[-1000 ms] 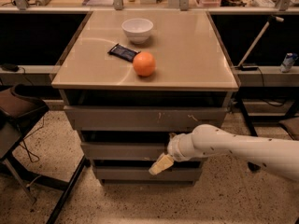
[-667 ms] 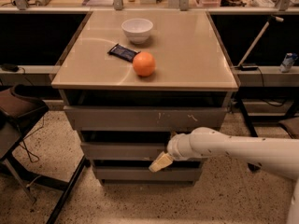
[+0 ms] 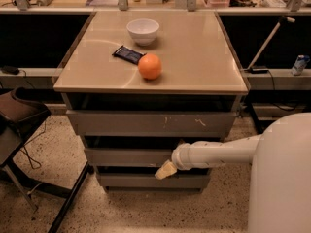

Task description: Open middle drawer

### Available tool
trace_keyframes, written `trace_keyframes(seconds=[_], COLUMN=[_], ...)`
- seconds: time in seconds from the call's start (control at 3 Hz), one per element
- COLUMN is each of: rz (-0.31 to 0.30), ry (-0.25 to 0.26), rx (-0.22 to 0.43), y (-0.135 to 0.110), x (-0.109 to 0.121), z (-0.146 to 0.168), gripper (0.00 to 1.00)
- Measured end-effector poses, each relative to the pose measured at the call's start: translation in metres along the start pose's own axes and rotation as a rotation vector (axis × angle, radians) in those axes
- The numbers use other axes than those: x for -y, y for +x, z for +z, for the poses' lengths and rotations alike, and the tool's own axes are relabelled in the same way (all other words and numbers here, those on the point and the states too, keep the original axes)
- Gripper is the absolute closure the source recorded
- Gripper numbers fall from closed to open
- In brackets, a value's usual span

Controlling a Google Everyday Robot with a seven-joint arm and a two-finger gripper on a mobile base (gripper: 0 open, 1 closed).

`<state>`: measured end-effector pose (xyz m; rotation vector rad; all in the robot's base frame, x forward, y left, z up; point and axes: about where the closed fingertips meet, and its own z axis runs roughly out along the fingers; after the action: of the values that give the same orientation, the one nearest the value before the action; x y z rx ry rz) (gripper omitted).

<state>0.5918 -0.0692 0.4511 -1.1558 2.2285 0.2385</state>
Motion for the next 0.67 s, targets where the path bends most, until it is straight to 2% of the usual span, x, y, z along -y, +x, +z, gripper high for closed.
trace_keyframes(seconds=[0.33,0.67], rz=[-0.007,0.010], ry=[0.005,0.034], rx=[0.010,0.014], y=[-0.001,-0.007], x=[-0.004,0.001], z=[0.008,0.048], gripper=[0.00,0.00])
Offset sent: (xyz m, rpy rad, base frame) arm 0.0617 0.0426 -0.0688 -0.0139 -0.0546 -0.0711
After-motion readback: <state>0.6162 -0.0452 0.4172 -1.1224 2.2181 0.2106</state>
